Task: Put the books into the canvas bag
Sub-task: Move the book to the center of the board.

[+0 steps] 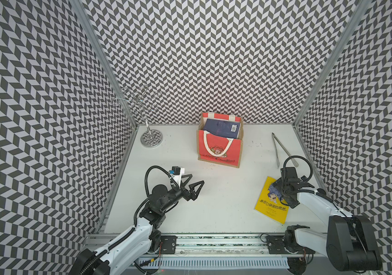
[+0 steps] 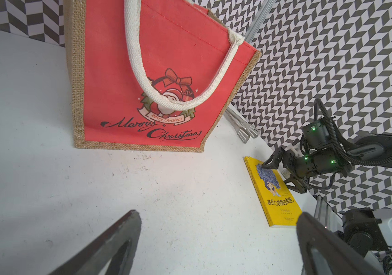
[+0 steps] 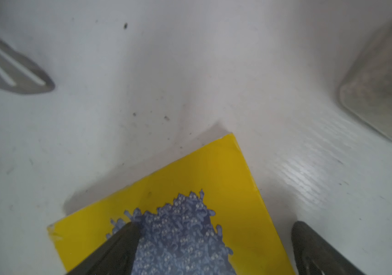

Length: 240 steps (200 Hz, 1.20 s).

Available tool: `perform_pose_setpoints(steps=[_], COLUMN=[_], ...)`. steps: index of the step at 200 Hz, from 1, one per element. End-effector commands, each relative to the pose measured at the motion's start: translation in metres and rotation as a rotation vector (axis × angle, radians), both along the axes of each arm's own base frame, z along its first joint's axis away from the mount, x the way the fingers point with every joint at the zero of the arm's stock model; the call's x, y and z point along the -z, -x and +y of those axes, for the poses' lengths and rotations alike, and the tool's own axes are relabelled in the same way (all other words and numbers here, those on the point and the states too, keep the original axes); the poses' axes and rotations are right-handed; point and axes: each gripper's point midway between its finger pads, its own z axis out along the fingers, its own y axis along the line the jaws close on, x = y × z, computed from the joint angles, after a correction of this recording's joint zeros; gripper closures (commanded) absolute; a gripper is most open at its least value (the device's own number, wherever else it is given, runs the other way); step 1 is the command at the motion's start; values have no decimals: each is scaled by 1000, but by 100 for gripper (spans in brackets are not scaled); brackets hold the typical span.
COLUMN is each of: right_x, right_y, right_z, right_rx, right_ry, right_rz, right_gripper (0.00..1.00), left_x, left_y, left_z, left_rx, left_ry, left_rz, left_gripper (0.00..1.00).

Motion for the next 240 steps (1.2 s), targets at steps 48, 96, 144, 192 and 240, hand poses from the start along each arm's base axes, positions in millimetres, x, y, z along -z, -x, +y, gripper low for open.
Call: perform_pose_setpoints(steps=[48, 96, 144, 192, 240], right_x=[13, -2, -18, -20, -13], right_y=[-3, -35, -35, -16, 22], right_z=[140, 232, 277, 250, 215], right_rx=[-434, -756, -1075, -1159, -1101], right_ry=[-289, -332, -344, -219, -207], right_rz=[-63, -140, -267, -282, -220], right_gripper=[0, 0, 0, 0, 0], left_x=[18, 61, 80, 73, 83], left_y=[11, 26, 29, -1, -32], left_z=[-17, -26, -37, -52, -80], left_rx=[80, 126, 171, 174, 242], left_ry=[-7, -28, -53, -116, -171], left_rz=[66, 227, 296, 259, 265], left_gripper=[0, 0, 0, 0, 0])
